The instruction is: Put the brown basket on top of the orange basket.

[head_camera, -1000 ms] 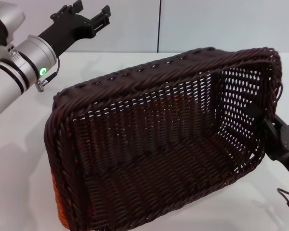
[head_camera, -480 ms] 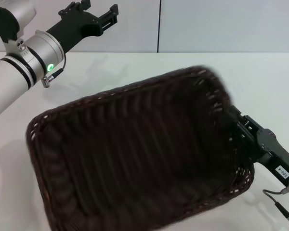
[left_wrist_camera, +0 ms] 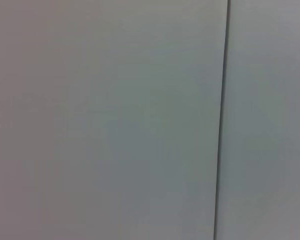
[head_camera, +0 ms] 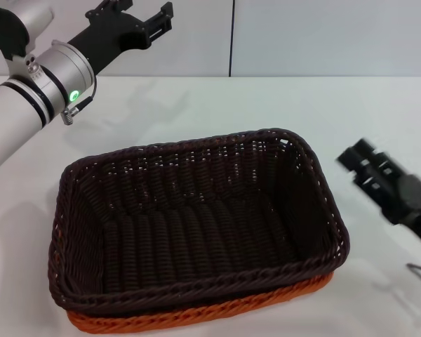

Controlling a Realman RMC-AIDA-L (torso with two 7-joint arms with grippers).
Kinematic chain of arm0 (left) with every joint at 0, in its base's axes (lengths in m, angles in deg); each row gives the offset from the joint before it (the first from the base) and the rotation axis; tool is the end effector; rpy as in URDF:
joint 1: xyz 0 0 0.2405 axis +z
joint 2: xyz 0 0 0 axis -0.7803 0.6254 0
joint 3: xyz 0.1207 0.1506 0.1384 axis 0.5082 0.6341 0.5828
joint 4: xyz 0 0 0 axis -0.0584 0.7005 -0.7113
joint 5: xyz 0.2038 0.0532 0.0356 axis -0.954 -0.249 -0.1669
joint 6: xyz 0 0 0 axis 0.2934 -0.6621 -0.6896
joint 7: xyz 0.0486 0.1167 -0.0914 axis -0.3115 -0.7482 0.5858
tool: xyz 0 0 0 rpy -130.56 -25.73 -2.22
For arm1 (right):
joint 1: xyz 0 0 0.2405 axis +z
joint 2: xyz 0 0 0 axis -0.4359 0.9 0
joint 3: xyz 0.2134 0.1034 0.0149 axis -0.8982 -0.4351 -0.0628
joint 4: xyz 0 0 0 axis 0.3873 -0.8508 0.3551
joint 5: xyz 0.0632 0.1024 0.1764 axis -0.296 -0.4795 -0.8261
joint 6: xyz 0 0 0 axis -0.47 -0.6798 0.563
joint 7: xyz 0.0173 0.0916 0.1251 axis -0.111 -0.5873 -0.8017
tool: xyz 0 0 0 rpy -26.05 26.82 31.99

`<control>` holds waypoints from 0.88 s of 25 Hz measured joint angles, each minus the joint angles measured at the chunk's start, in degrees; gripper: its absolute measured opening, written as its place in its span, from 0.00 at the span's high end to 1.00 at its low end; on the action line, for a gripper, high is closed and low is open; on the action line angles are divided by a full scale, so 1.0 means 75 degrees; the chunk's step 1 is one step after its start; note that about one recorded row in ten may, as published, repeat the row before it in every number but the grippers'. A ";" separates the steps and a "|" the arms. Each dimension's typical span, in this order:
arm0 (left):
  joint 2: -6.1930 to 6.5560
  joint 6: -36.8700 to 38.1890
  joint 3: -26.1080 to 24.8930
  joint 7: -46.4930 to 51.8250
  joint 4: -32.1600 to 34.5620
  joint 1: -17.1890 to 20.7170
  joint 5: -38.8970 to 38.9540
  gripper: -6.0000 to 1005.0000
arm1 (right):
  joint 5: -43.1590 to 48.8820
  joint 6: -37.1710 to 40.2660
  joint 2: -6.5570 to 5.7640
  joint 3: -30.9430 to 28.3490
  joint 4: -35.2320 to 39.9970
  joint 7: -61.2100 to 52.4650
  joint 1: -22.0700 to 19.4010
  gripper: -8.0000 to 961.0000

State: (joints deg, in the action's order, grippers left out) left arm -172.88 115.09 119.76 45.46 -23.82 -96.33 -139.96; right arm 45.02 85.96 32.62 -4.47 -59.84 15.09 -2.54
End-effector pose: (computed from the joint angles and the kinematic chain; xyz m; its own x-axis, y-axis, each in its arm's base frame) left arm -0.1888 0.4609 0.0048 0.6817 0.0257 0.7312 0.6399 -0.5055 -0.5788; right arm 0.2576 0.2620 -0.0281 0.2101 -0.1965 -0.9577 -0.7228 -0.6909 -0.0168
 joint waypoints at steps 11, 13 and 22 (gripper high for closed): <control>-0.0012 0.1414 -0.0055 -0.0473 -0.0054 0.0875 0.1305 0.18 | -0.0083 0.0022 -0.0049 -0.2323 0.2124 0.0760 0.0071 0.35; -0.0024 0.1747 -0.0043 -0.0610 -0.0119 0.1107 0.1588 0.18 | -0.0385 -0.0417 -0.0069 -0.2791 0.2241 0.1415 0.0236 0.35; -0.0042 0.3689 -0.0056 -0.1719 -0.1165 0.2128 0.2954 0.18 | -0.2709 -0.1486 -0.0126 -0.2965 0.2059 0.3215 0.0748 0.35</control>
State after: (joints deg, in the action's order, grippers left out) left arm -173.19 142.75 119.34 32.57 -32.56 -80.37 -117.81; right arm 24.70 74.81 31.68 -26.70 -44.40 39.21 3.08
